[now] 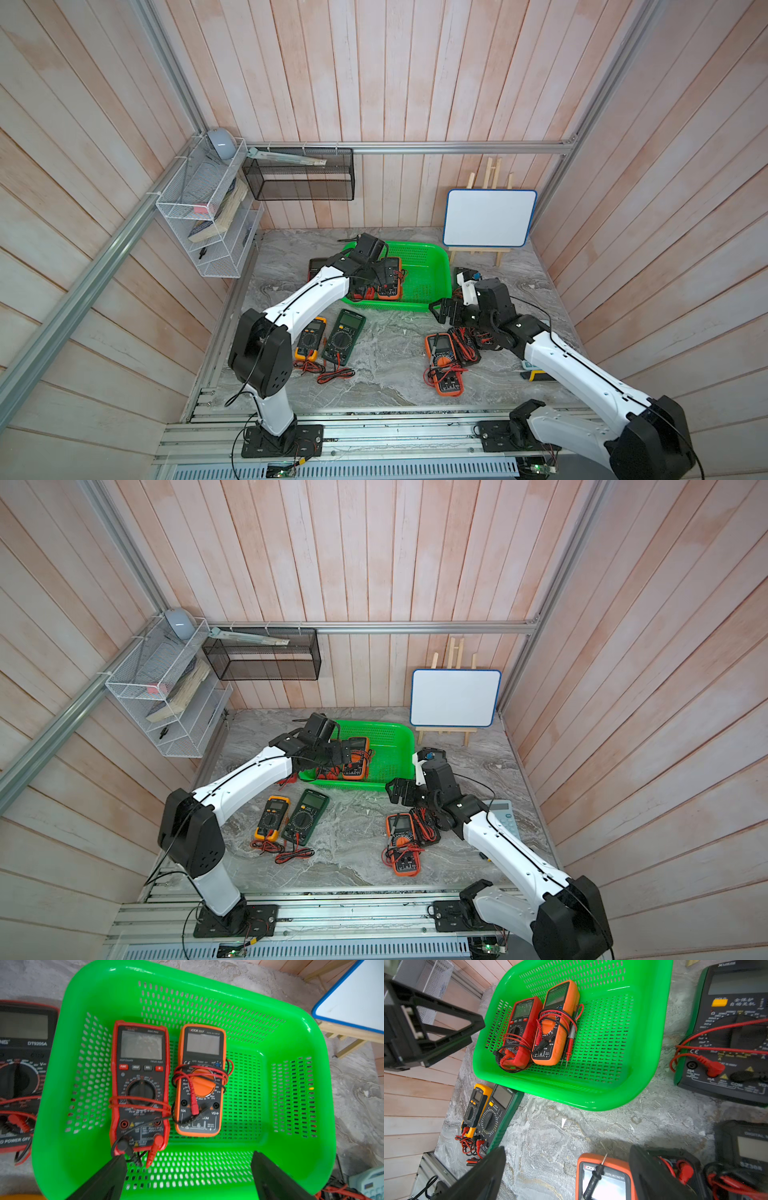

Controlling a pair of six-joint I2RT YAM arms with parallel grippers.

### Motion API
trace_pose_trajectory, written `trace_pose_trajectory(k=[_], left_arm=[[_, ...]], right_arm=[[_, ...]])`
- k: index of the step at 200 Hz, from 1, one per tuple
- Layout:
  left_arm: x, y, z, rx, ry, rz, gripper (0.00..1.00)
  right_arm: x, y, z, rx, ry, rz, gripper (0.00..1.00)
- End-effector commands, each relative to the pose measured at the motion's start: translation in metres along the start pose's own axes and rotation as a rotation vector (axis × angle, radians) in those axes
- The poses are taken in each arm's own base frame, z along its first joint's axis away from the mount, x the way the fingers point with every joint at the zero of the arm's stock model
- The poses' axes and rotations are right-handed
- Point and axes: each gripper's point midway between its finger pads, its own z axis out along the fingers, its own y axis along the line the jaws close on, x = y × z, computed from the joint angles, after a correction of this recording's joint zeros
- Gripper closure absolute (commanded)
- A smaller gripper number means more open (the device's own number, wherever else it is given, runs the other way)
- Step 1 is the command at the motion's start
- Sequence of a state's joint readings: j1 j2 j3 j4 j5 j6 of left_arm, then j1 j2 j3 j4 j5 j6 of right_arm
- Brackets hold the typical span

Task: Put the multimeter into the basket
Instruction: Pick up the multimeter from the center of the board.

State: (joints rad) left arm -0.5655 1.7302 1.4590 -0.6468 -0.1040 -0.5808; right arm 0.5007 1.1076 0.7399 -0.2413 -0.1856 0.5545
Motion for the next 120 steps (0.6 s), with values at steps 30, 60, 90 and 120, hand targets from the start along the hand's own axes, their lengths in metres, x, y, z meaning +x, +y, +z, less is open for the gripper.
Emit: trace_pose_trajectory(k=[30,60,90,120], left_arm=[[0.044,0.016,-0.019,0.077,0.008,-0.064,0.00],[0.066,0.025,-0.037,0.109,0.008,-0.072,0.00],[0.079,0.035,-0.061,0.148,-0.040,-0.084,0.00],[0.090,0.043,-0.079,0.192,-0.077,-0.080,0.00]], right_arm=[[0.026,-0.016,0.022,0.036,0.060,-0.032,0.02],[0.036,-0.007,0.027,0.077,0.103,-0.036,0.02],[0.048,0.011,0.030,0.119,0.135,-0.037,0.02],[0.062,0.035,0.026,0.172,0.157,-0.060,0.02]])
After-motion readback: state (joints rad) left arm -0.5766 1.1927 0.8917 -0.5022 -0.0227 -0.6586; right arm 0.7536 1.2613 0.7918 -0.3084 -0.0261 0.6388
